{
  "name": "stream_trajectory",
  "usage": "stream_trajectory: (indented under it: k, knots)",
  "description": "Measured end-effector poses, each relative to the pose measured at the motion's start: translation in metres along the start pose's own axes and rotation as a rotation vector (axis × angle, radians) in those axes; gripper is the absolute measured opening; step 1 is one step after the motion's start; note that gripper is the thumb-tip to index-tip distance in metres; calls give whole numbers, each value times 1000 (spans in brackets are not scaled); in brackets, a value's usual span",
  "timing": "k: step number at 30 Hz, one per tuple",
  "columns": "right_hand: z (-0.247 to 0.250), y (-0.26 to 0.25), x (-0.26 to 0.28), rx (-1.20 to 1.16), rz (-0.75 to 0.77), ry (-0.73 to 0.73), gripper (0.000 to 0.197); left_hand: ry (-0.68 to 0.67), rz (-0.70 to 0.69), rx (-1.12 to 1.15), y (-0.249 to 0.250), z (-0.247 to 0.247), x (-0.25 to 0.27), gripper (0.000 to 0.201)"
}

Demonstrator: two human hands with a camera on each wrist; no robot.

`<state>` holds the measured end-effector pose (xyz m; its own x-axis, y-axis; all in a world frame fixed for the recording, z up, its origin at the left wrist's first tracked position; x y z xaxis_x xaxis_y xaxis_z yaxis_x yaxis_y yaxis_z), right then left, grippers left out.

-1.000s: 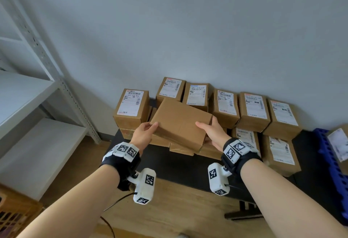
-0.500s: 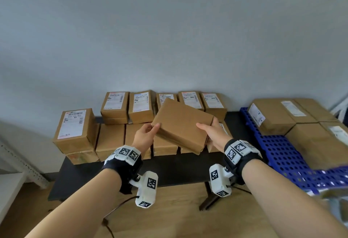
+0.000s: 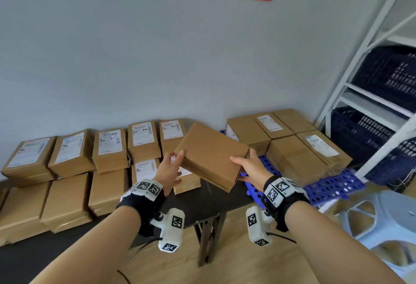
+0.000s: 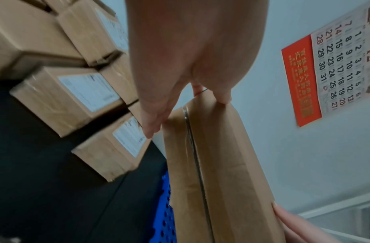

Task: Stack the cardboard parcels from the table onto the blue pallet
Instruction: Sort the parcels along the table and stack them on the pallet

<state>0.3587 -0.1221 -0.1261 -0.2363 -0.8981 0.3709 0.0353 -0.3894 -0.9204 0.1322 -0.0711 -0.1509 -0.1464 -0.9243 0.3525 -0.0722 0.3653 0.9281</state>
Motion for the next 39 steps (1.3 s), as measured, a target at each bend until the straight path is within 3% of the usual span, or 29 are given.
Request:
stream_trajectory:
  k: [5,12,16,20,26,33,36,39]
  knots:
    - [86,15,-18,25,-7,-39,55,17,17,116,-9,-85,-6,29]
    - [154,37,-29,-18,-80,-59,47,64,77,190,-25,-170,-2,46]
    - [174,40,-35,-38,-99,-61,45,17,99,247,-27,-199,-8,58]
    - [183,40,-44,-28,-109,-74,46,-3,91,246,-28,-211,-20,76]
    - [187,40,-53,43,-113,-69,48,-33,131,264,-28,-221,-39,123]
    - [196,32,-78,265,-66,-26,52,-52,152,242,-25,-221,-60,127]
    - [199,25,-83,447,32,9,64,-52,184,176,-26,-217,-69,128]
    - [196,21,-86,570,132,-61,67,-50,277,105,-37,-214,-73,127]
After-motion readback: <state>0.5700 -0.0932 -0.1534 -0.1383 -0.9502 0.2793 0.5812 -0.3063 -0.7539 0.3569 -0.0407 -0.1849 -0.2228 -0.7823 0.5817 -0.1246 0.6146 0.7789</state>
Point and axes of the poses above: each hand's wrist, its own x-axis away from the middle knuckle, its own z-axis out of the back of the hand, y = z × x, the point moved 3 cm from there along -x, towards the middle knuckle, and after that the axes turned 8 degrees about x, right-handed, at the moved point
